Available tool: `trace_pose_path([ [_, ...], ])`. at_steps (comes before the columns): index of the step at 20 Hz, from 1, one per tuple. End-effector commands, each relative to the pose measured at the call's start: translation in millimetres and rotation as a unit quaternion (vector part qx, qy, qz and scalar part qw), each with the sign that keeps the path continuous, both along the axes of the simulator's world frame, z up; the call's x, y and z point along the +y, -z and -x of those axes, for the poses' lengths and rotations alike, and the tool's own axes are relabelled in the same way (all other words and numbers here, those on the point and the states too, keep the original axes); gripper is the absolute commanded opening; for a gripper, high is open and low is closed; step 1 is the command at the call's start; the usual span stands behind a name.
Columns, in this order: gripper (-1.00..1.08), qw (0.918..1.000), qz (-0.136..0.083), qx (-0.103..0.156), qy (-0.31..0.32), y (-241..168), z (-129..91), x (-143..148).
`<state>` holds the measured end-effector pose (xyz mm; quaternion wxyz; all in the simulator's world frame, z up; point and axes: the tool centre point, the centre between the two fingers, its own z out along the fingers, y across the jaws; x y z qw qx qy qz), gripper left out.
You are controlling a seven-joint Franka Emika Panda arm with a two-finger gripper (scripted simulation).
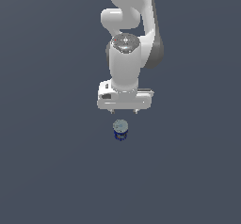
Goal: Pick up the object and move it to a goal position.
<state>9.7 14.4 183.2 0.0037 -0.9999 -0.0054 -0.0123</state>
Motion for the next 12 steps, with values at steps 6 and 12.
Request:
trace_pose_path([
  [6,1.00,1.0000,-0.008,-0.001,-0.005,0,1,15],
  [12,1.00,0.9998,-0.019,-0.001,-0.010,-1,3,34],
])
